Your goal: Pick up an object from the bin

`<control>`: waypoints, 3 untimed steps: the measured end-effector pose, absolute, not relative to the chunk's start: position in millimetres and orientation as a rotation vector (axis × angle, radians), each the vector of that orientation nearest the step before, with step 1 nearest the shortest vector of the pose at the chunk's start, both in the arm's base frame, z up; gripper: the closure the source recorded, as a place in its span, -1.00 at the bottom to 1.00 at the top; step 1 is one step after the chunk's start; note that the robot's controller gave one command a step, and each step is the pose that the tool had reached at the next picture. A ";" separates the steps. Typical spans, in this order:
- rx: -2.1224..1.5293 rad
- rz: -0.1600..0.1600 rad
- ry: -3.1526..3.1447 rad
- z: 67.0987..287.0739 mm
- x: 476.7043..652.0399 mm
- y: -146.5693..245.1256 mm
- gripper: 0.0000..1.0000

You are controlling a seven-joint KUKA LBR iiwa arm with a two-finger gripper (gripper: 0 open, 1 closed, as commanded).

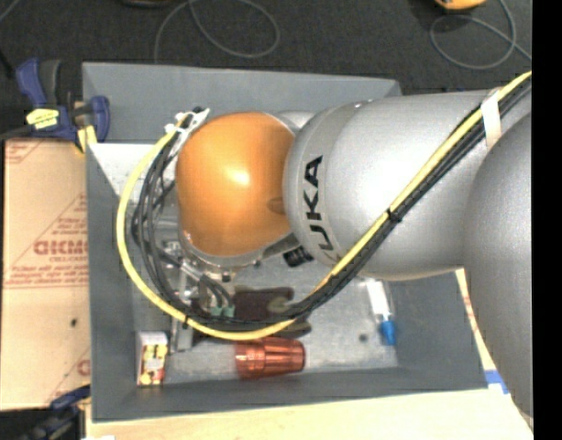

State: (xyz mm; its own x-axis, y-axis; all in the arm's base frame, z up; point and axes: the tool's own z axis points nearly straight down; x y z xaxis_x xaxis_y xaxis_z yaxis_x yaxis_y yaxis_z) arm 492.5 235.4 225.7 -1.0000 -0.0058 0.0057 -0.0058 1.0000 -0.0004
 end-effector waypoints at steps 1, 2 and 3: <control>0.000 -0.003 -3.144 230.4 494.4 233.9 -1.00; 0.147 -0.001 -3.139 177.4 498.7 175.3 -1.00; -0.034 -0.001 -3.140 159.0 500.1 147.4 -1.00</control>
Offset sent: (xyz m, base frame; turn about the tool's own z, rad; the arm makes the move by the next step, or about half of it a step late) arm 0.0066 -0.0792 -0.0657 -0.1090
